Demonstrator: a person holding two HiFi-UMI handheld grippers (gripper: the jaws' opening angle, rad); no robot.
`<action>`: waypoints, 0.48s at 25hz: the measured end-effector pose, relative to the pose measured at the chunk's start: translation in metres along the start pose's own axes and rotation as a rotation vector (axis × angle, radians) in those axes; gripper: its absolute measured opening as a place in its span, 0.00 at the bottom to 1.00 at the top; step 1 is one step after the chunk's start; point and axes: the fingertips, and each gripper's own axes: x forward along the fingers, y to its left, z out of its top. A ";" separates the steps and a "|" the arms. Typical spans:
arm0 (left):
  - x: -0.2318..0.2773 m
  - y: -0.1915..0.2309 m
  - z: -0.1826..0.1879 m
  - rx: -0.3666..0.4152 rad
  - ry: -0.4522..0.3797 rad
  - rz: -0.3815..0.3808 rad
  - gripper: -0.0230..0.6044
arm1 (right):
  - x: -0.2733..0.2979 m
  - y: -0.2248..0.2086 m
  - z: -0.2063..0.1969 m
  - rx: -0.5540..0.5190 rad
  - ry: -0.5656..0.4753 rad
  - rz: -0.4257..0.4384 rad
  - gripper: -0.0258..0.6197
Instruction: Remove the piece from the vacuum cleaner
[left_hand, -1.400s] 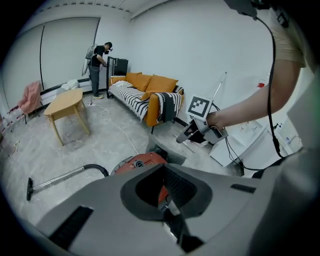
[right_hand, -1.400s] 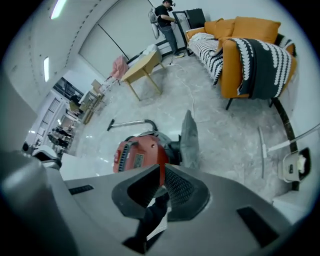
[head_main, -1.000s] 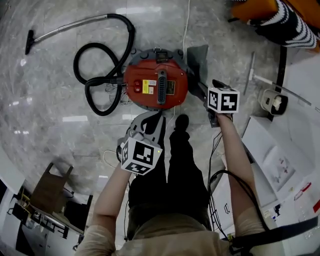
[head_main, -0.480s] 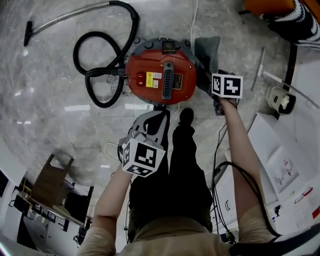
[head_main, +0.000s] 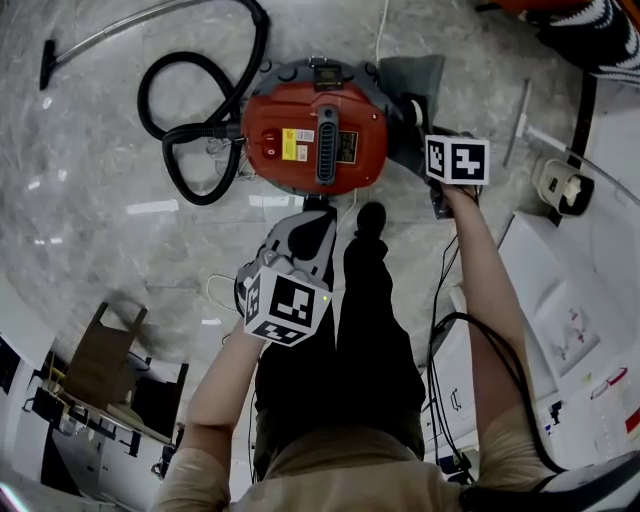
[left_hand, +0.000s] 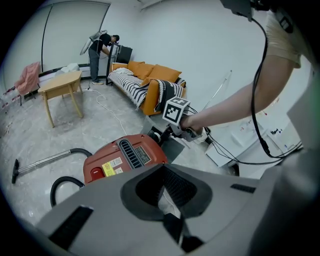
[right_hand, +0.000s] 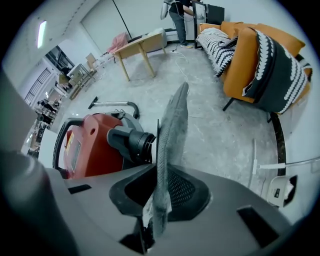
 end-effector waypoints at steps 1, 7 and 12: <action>0.001 -0.001 -0.001 0.000 0.002 -0.001 0.04 | 0.000 0.000 0.000 -0.007 0.003 0.001 0.13; 0.006 -0.007 -0.005 0.008 0.026 -0.005 0.04 | 0.003 -0.001 -0.001 0.014 -0.012 0.034 0.11; 0.012 -0.014 -0.004 0.013 0.036 -0.020 0.04 | 0.004 -0.003 -0.005 -0.018 -0.035 0.022 0.11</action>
